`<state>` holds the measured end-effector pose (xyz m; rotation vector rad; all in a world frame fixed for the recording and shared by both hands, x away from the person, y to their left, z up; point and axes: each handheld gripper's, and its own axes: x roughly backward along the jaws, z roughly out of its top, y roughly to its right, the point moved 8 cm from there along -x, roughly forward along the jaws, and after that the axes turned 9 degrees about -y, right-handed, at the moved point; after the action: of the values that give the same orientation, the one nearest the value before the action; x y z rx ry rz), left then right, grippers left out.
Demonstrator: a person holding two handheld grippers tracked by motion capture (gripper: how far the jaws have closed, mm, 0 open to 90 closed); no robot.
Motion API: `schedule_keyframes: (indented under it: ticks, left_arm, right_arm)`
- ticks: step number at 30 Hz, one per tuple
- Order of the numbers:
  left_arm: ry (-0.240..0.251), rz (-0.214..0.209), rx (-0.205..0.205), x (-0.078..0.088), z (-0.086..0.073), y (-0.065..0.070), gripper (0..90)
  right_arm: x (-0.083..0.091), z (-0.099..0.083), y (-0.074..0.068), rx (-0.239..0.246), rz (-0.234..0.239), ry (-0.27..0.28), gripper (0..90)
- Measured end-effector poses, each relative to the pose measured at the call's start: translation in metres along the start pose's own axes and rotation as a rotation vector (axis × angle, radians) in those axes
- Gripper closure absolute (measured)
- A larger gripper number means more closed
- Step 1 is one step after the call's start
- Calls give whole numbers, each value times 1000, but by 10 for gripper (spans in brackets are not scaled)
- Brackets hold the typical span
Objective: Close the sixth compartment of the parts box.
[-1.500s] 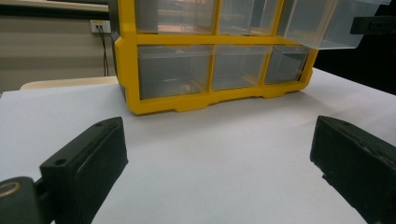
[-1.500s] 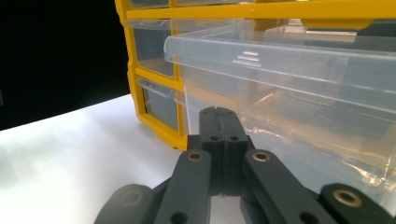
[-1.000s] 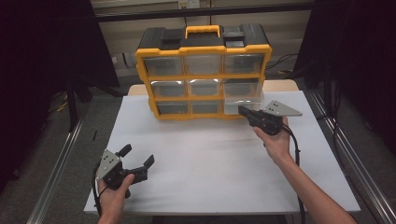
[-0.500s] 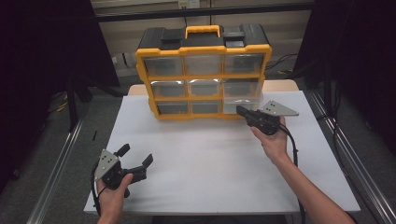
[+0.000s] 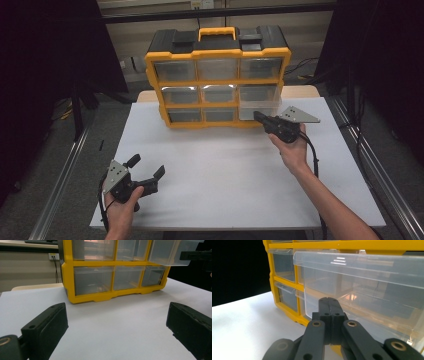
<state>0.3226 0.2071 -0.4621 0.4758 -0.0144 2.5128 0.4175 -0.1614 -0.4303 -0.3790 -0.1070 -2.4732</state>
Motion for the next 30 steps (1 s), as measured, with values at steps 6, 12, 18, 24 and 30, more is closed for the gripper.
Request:
schedule_keyframes:
  ticks: [6, 12, 18, 24, 30]
  left_arm:
    - [5, 0, 11, 0, 0, 0, 38]
    - [19, 15, 18, 3, 2, -4, 38]
    - [17, 5, 13, 2, 2, -4, 38]
    - [25, -1, 20, 2, 2, -1, 38]
    - [19, 7, 14, 3, 2, -3, 38]
  right_arm:
    - [-1, 1, 1, 4, -1, 2, 900]
    - [-2, 3, 0, 17, -3, -13, 900]
    - [-3, 3, 0, 19, -5, -16, 900]
    - [-5, 2, 0, 23, -2, -16, 900]
    - [-6, 3, 0, 24, -4, -11, 900]
